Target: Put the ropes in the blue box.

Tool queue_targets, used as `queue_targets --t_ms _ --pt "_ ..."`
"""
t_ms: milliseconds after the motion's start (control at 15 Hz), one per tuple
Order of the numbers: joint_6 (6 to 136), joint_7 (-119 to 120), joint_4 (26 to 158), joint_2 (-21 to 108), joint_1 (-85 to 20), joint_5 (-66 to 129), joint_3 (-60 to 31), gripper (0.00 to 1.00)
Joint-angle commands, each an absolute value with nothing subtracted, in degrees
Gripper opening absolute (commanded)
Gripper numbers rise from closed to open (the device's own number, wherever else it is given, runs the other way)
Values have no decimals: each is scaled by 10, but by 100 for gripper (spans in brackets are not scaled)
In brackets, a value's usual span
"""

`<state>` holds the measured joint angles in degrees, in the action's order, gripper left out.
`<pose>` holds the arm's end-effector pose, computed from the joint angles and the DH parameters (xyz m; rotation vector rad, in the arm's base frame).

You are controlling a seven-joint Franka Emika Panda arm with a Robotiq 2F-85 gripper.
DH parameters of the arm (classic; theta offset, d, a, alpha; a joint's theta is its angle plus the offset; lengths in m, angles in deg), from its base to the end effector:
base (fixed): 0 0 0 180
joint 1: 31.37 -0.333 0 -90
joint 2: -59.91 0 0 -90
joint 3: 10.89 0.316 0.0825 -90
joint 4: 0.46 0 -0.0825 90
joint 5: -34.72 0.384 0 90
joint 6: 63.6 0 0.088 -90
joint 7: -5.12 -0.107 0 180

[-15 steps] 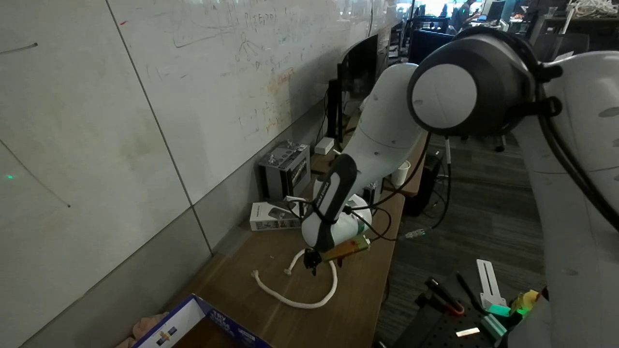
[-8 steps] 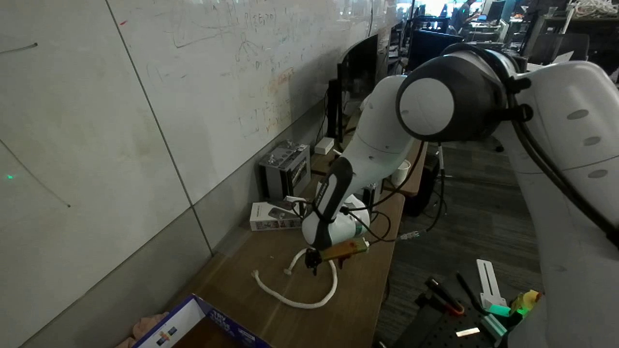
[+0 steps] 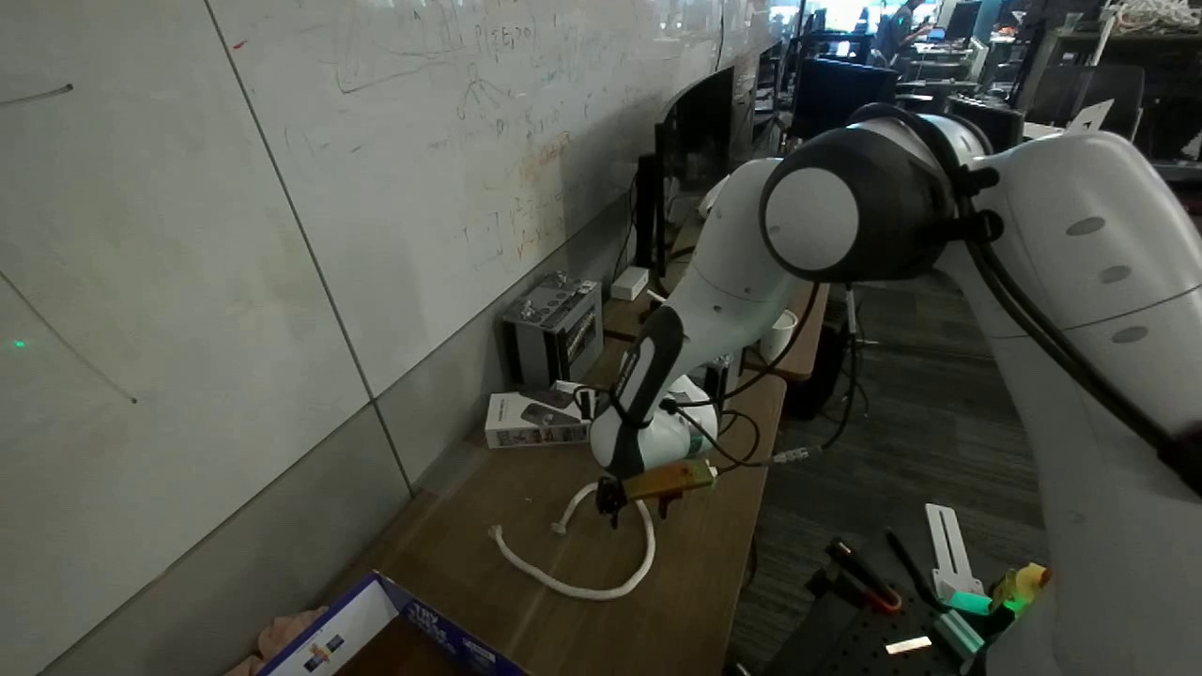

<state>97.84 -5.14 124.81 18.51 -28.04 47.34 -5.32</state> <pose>0.5169 0.0153 0.0471 -2.9701 0.5612 0.1618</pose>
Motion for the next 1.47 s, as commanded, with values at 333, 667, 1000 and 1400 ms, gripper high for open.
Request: queue_targets --t_ms 333,667,1000,1400 --pt "974 -36 1220 169 -269 485 -47 100" --pt "971 -35 1214 164 -266 485 -47 100" --pt "969 -35 1208 157 -264 485 -47 100" --pt "980 -47 1213 162 -278 480 -62 100"
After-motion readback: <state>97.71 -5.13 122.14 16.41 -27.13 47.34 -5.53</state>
